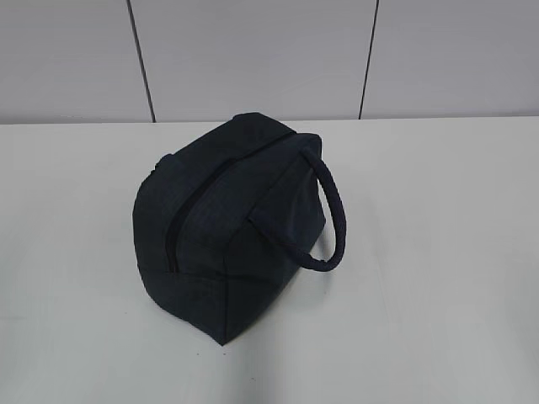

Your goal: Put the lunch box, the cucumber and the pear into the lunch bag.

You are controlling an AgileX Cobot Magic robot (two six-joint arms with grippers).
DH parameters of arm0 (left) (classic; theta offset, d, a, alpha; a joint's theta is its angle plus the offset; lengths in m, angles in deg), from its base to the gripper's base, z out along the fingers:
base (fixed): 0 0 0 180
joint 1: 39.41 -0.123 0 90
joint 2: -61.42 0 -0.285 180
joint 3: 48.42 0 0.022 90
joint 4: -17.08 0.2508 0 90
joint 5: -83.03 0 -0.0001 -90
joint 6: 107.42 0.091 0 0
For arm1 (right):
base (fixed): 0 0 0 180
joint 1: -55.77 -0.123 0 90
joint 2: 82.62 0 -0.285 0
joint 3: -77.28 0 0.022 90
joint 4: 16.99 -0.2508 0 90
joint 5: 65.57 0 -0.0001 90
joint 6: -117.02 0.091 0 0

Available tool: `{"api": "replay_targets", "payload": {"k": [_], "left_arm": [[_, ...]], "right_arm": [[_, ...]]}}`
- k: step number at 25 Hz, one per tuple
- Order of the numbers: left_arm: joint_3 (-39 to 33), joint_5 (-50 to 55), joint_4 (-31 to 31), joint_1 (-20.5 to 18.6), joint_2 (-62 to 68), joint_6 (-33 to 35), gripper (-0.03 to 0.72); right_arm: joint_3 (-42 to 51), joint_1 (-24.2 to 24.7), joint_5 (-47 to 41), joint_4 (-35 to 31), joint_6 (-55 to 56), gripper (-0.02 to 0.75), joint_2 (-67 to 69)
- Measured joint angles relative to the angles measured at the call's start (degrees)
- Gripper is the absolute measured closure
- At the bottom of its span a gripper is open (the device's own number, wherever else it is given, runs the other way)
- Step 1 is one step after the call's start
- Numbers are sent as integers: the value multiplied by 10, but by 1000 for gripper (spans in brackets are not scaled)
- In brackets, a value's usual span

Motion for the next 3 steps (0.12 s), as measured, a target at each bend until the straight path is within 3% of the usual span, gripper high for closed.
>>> {"api": "replay_targets", "payload": {"k": [3], "left_arm": [[0, 0, 0, 0, 0, 0, 446]], "right_arm": [[0, 0, 0, 0, 0, 325, 0]]}}
